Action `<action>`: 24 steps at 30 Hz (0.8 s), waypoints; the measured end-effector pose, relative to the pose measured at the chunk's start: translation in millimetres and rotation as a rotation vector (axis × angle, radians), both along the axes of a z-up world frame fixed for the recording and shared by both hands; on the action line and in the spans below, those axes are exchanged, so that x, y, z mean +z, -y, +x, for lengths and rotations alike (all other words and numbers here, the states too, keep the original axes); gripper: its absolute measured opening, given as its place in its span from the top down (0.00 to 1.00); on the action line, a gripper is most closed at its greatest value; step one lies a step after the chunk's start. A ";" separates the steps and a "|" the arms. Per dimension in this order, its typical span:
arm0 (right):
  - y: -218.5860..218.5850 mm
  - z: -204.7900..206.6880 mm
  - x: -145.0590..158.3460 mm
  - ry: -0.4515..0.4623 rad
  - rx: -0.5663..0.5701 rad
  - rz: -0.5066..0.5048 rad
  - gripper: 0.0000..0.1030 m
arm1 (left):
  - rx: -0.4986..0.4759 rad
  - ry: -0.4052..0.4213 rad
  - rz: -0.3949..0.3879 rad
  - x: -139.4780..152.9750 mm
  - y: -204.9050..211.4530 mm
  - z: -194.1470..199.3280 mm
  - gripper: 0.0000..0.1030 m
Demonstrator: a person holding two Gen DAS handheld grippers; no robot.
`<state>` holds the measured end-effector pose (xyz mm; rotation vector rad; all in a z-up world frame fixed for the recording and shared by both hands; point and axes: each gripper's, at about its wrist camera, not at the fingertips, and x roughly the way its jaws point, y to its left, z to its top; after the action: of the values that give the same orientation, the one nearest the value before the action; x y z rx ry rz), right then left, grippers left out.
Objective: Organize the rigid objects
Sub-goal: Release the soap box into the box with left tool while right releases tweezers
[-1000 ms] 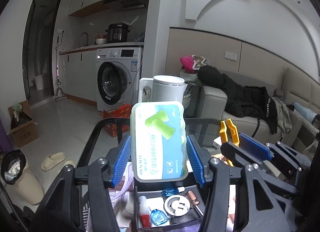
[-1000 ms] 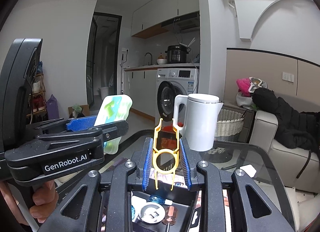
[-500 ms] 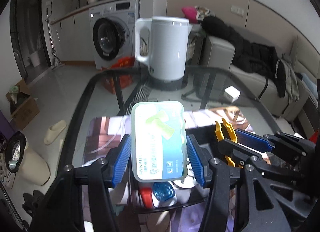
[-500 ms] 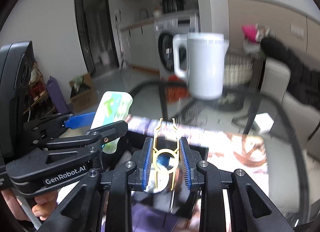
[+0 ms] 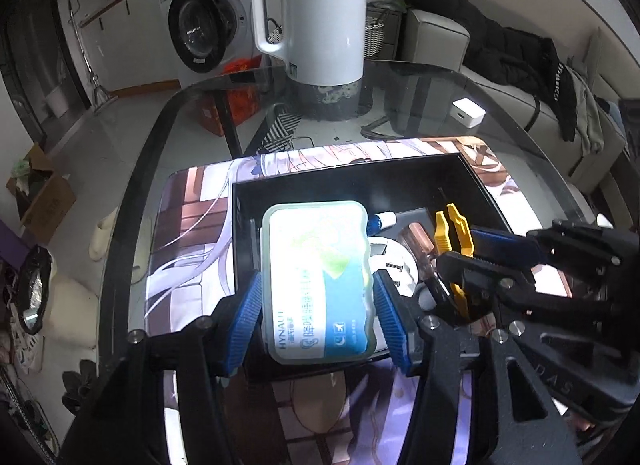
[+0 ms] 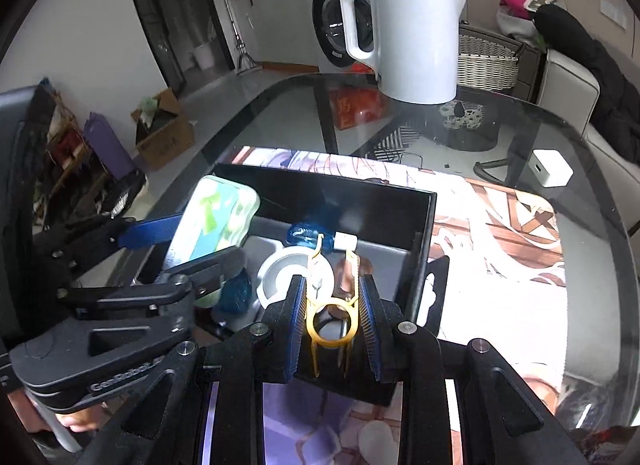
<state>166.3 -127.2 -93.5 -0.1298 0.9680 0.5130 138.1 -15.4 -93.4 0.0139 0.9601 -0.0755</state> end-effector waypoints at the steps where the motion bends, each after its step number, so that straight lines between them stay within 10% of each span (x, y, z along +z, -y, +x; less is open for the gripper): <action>1: 0.0 -2.1 0.2 -0.005 0.008 -0.011 0.74 | -0.007 -0.004 0.000 1.1 -0.1 -1.9 0.47; 16: 1.1 -31.1 3.9 -0.085 0.046 -0.022 0.69 | -0.051 -0.034 0.019 6.0 0.3 -23.9 0.45; 24: 12.5 -53.6 19.0 -0.021 0.025 0.034 0.40 | 0.002 0.065 -0.003 26.4 -7.8 -41.4 0.28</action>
<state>112.7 -139.7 -74.5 -0.1064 0.9787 0.5540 96.7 -7.7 -67.0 0.0125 0.8952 -0.0745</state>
